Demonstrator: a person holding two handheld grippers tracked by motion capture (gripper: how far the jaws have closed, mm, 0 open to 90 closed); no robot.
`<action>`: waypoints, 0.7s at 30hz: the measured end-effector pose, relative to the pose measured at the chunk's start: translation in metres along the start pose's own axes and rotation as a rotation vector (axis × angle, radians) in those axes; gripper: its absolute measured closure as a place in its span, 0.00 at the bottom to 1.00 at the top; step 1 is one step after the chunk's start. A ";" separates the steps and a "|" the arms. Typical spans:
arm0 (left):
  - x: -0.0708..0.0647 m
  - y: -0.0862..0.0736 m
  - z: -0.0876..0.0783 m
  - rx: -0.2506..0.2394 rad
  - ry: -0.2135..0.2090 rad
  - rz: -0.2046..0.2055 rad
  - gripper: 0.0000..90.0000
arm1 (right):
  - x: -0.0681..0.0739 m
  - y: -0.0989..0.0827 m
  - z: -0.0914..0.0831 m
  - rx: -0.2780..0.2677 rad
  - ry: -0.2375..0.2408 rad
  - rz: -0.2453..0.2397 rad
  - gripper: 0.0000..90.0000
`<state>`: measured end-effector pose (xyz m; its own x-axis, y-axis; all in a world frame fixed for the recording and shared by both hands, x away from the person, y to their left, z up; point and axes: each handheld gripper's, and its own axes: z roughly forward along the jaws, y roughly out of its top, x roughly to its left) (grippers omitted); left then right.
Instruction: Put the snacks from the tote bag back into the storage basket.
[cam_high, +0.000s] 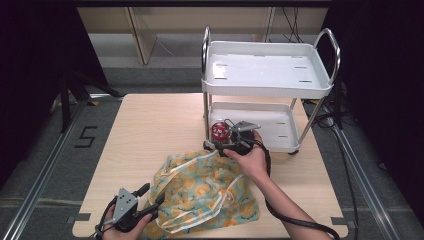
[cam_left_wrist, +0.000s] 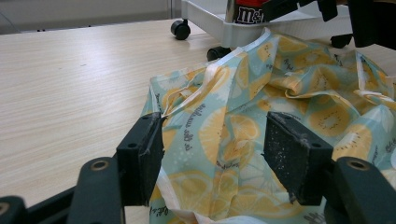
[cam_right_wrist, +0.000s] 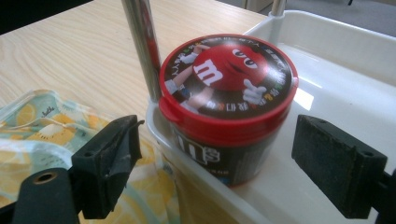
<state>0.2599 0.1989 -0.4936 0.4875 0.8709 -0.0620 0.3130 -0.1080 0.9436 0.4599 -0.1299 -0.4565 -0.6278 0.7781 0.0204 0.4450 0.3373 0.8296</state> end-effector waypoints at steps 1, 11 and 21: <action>0.000 0.000 0.000 0.000 0.000 0.000 0.41 | 0.000 -0.001 -0.002 0.003 -0.001 0.000 0.18; -0.001 0.000 0.000 0.001 0.001 0.001 0.41 | 0.003 -0.006 -0.018 -0.015 0.015 -0.017 0.18; -0.001 0.000 0.000 0.004 0.004 -0.001 0.41 | 0.011 -0.014 -0.036 -0.030 0.059 -0.051 0.21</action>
<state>0.2596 0.1982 -0.4938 0.4843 0.8728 -0.0614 0.3166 -0.1094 0.9422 0.4237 -0.1450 -0.4482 -0.6860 0.7276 0.0098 0.3928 0.3590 0.8467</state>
